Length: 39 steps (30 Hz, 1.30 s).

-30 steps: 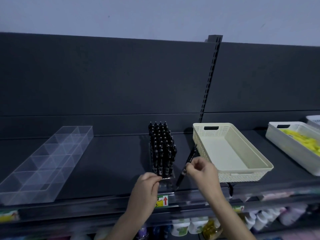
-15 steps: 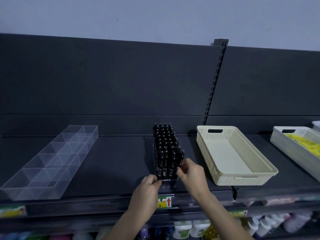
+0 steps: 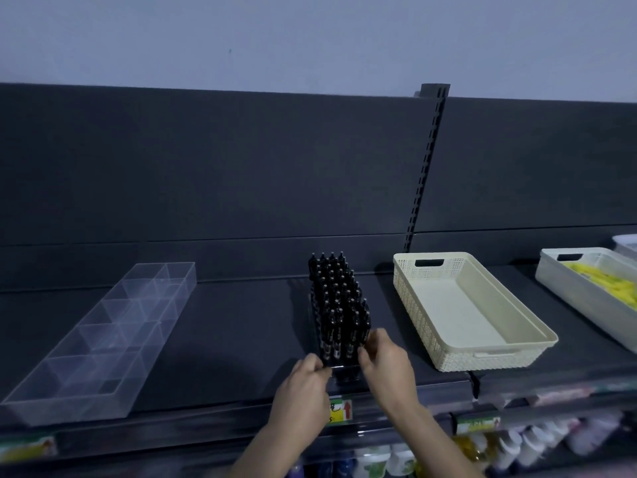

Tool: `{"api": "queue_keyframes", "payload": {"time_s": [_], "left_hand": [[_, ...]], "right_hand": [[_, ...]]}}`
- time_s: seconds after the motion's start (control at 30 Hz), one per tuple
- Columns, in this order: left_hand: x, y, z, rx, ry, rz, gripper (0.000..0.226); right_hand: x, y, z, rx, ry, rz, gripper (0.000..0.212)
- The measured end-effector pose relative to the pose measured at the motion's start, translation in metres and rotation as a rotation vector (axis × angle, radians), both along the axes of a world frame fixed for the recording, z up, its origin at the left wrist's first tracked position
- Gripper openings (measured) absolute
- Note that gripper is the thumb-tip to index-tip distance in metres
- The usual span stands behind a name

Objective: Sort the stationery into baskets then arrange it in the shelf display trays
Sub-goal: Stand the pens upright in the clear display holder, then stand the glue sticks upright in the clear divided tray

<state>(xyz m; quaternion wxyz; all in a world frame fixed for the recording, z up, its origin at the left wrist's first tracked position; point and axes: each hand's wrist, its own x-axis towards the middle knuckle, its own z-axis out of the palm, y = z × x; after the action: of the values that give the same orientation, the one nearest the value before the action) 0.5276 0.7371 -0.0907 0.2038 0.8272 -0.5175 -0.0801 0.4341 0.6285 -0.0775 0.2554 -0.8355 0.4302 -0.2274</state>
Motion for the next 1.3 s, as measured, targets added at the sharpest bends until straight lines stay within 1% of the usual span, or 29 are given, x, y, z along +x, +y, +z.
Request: {"api": "queue_keyframes", "payload": {"time_s": [0.1,0.27,0.33,0.5,0.67,0.8,0.87,0.97,1.07,1.13,1.17,1.23,1.3], "left_hand": [[0.0,0.001,0.002,0.02,0.004,-0.019,0.043],[0.002,0.001,0.005,0.029,0.013,-0.031,0.042],[0.0,0.003,0.006,0.04,0.028,-0.022,0.042],[-0.023,0.01,0.007,0.039,0.054,-0.03,0.057],[-0.066,-0.003,0.019,-0.003,0.082,-0.07,0.051],[-0.109,-0.037,0.029,-0.024,0.158,-0.095,0.049],[-0.129,-0.062,0.034,-0.036,0.236,-0.07,0.049],[-0.142,-0.102,0.05,-0.124,0.352,0.025,0.044],[-0.137,-0.15,0.058,-0.194,0.482,0.23,0.035],[-0.124,-0.175,0.052,-0.186,0.617,0.382,0.033],[-0.119,-0.183,0.048,-0.189,0.693,0.428,0.028],[-0.119,-0.193,0.041,-0.204,0.77,0.463,0.024],[-0.125,-0.205,0.036,-0.215,0.771,0.451,0.029]], "right_hand": [[-0.001,0.003,-0.002,0.025,0.032,-0.028,0.013],[-0.015,0.009,-0.007,0.092,-0.027,-0.058,0.03],[-0.028,0.012,-0.01,0.099,-0.038,-0.079,0.033],[-0.055,0.008,-0.007,0.111,-0.076,-0.11,0.035],[-0.1,-0.008,-0.001,0.141,-0.086,-0.117,0.034],[-0.157,-0.03,0.002,0.135,-0.097,-0.148,0.035],[-0.191,-0.049,0.004,0.117,-0.094,-0.177,0.036],[-0.231,-0.079,0.013,0.113,-0.075,-0.198,0.035],[-0.26,-0.109,0.017,0.107,-0.086,-0.213,0.035],[-0.273,-0.123,0.017,0.103,-0.076,-0.203,0.035],[-0.278,-0.128,0.017,0.103,-0.067,-0.192,0.036],[-0.285,-0.143,0.017,0.087,-0.062,-0.182,0.037],[-0.286,-0.162,0.021,0.081,-0.05,-0.159,0.039]]}}
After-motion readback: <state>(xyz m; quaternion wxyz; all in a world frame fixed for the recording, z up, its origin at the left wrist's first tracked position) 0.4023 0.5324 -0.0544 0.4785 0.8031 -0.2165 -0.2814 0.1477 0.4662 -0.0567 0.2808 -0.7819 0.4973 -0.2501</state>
